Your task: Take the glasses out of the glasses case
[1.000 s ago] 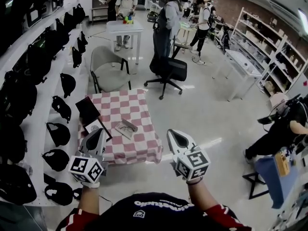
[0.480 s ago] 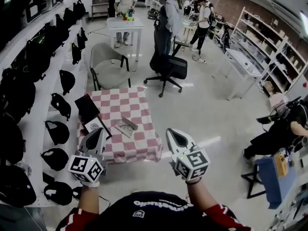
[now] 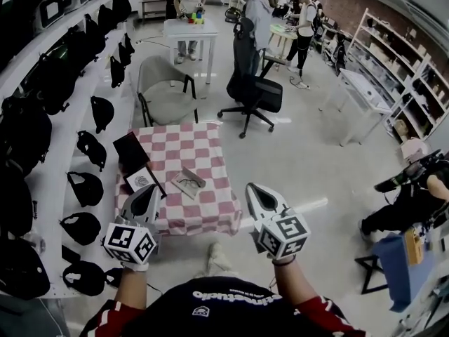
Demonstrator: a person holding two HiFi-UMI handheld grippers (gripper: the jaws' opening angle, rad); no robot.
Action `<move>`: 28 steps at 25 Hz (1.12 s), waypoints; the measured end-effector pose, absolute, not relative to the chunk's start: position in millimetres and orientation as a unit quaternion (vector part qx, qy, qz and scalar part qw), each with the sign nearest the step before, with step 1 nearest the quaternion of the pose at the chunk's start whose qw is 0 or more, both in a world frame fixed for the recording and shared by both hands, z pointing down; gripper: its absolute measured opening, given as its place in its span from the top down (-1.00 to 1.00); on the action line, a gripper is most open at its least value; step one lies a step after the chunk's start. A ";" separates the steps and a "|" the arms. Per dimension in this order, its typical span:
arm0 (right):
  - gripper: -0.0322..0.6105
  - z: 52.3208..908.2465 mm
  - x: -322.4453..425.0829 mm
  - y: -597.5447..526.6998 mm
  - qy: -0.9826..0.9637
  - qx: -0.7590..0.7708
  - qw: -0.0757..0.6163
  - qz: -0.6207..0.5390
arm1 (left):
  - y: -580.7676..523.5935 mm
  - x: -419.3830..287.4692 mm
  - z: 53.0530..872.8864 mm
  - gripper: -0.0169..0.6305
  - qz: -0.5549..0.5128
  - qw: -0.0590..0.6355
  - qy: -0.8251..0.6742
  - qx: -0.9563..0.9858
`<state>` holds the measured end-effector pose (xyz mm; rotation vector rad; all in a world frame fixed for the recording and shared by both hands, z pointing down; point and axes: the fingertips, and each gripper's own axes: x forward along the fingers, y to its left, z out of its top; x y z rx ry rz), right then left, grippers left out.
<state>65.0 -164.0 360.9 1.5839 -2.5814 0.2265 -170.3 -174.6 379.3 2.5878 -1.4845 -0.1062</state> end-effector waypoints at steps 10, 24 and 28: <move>0.89 370.8 70.0 -216.9 -0.865 0.492 0.047 0.091 | -202.5 -154.7 385.8 0.93 -0.013 0.067 -0.502 0.862; 0.89 372.5 57.4 -237.6 -0.877 0.468 0.057 0.089 | -221.0 -128.2 368.4 0.92 -0.005 0.014 -0.469 0.883; 0.89 375.3 56.4 -236.7 -0.879 0.465 0.061 0.090 | -225.4 -118.9 373.3 0.74 0.004 0.012 -0.458 0.889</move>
